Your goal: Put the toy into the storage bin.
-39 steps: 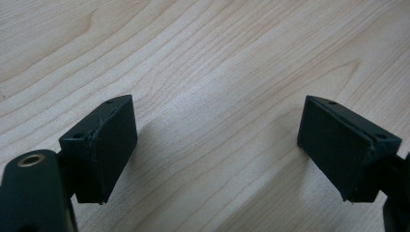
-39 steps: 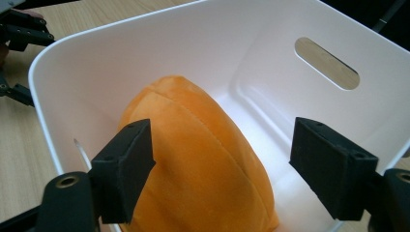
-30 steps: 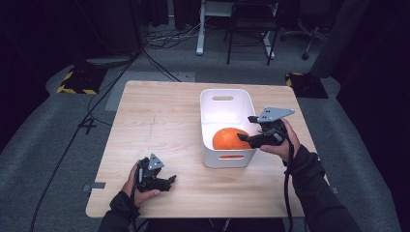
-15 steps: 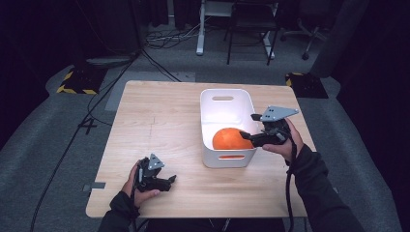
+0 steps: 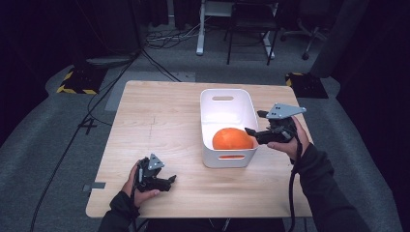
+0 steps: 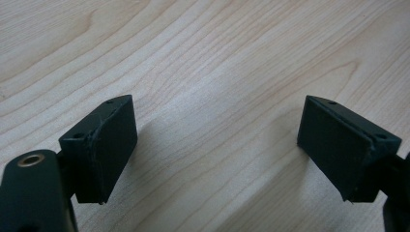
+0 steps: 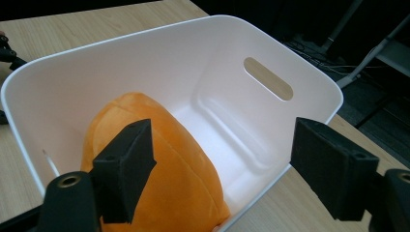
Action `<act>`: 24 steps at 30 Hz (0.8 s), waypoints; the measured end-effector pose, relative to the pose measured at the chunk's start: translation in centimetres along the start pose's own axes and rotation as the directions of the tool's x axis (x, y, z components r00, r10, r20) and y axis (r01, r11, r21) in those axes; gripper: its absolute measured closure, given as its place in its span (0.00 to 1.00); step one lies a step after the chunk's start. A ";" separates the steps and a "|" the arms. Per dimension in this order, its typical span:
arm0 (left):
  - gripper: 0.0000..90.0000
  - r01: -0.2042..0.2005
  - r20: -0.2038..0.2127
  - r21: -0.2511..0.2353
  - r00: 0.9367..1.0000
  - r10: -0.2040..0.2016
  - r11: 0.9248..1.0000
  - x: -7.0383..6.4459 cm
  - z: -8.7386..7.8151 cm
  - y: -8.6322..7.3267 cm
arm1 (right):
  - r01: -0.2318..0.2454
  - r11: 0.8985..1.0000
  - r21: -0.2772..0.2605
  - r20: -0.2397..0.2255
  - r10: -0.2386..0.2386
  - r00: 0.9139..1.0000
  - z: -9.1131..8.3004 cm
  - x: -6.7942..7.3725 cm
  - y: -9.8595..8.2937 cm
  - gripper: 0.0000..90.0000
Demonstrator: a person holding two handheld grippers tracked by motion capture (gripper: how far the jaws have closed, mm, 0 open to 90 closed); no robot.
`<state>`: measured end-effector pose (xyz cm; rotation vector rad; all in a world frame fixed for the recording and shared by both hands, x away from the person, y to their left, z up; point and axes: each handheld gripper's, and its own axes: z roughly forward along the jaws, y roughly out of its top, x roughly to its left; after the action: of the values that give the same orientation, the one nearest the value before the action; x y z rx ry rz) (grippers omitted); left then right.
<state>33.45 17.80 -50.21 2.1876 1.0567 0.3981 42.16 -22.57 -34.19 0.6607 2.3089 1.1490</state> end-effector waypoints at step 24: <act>0.16 -0.005 0.003 -0.002 1.000 0.005 1.000 0.0 0.0 0.0 | -0.033 0.999 -0.008 0.064 0.033 0.997 -2.6 -2.0 -2.1 0.27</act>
<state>33.49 17.82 -50.23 2.1892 1.0493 0.3977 41.71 -26.38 -34.11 0.7256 2.2471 1.1330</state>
